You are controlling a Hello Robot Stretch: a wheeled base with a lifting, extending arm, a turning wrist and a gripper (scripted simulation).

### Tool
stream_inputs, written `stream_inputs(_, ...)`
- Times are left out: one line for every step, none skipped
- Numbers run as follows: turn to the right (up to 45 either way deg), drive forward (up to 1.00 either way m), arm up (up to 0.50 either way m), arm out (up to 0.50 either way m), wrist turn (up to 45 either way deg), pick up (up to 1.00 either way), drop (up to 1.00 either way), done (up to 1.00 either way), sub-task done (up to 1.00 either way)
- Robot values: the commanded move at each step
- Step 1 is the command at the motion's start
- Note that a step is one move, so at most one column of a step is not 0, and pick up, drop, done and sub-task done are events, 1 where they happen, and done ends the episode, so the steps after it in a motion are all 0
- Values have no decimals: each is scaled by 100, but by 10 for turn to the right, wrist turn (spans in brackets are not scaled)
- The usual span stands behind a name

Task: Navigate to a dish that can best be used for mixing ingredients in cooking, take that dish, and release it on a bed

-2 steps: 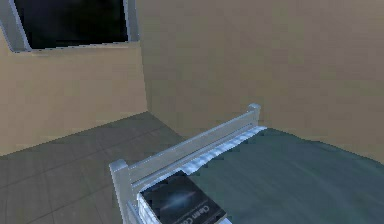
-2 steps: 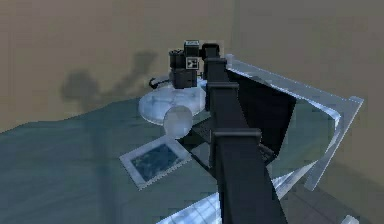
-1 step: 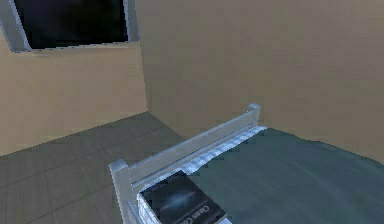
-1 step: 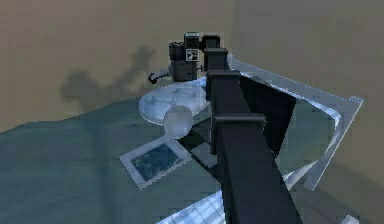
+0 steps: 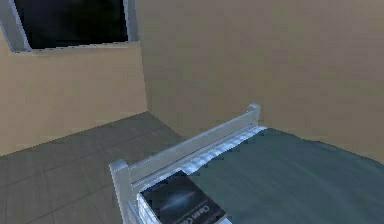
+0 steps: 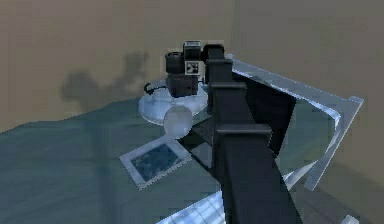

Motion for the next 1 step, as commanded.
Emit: stream_inputs(0, 0, 0, 0, 0, 0, 0, 100, 0)
